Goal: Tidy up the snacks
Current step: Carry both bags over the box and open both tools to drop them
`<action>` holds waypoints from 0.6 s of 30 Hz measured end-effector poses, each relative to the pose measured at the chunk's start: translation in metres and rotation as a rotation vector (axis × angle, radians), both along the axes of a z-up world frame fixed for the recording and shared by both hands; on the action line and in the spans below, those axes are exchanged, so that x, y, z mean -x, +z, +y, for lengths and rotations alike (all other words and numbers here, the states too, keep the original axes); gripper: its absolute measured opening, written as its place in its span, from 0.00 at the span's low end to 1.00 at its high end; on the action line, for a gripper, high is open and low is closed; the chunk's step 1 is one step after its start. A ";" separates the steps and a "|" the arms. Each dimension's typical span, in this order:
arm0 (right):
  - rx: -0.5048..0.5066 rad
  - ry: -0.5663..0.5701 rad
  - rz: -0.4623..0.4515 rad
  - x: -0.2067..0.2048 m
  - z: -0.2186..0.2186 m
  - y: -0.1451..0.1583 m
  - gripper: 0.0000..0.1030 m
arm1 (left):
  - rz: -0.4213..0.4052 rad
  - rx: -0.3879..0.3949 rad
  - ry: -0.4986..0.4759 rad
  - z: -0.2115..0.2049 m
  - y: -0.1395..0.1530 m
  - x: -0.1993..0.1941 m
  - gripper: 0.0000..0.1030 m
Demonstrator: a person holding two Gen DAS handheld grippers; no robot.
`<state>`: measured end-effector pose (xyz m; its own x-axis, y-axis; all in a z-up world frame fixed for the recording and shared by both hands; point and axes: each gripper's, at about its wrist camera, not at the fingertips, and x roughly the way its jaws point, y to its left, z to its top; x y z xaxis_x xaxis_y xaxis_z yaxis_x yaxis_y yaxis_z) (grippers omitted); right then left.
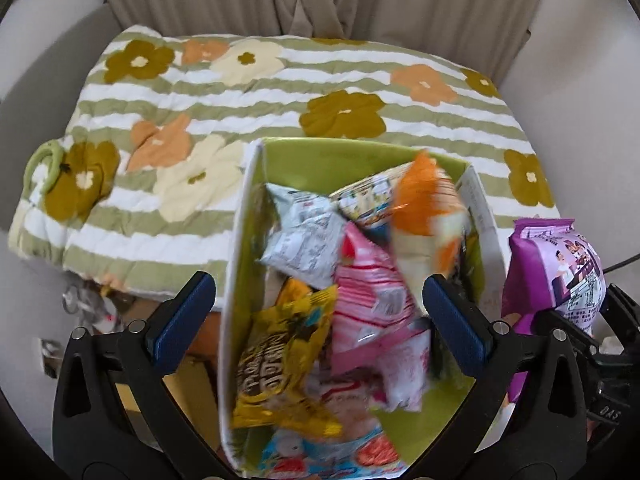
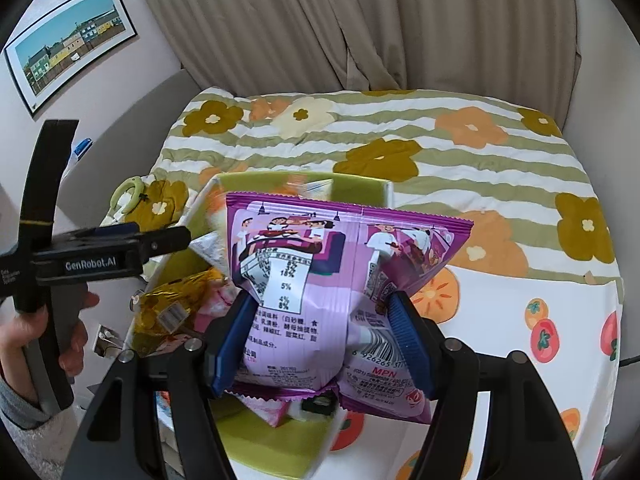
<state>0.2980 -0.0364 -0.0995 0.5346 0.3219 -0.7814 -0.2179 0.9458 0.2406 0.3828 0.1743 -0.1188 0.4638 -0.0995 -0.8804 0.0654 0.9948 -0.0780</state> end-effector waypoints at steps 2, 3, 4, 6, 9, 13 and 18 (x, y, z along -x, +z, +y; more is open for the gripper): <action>-0.002 0.022 0.012 0.002 0.012 -0.002 0.62 | -0.011 -0.011 0.008 0.004 0.003 0.002 1.00; 0.007 0.034 0.018 0.003 0.019 -0.004 0.62 | -0.020 -0.011 0.015 0.006 0.005 0.005 1.00; 0.019 0.045 0.022 0.004 0.025 -0.006 0.63 | -0.032 -0.008 0.022 0.010 0.007 0.007 1.00; 0.031 0.054 0.022 0.008 0.032 -0.008 0.63 | -0.044 -0.012 0.030 0.015 0.011 0.011 1.00; 0.025 0.065 0.024 0.015 0.039 -0.012 0.64 | -0.064 -0.029 0.038 0.021 0.015 0.017 1.00; 0.053 0.064 -0.039 0.029 0.047 -0.012 1.00 | -0.075 -0.033 0.044 0.027 0.018 0.026 1.00; 0.059 0.021 -0.050 0.042 0.042 -0.014 1.00 | -0.071 -0.028 0.039 0.026 0.017 0.038 1.00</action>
<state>0.2561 0.0059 -0.1137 0.5669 0.2878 -0.7718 -0.2484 0.9531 0.1730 0.3444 0.2001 -0.1023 0.5281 -0.0559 -0.8474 0.0305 0.9984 -0.0468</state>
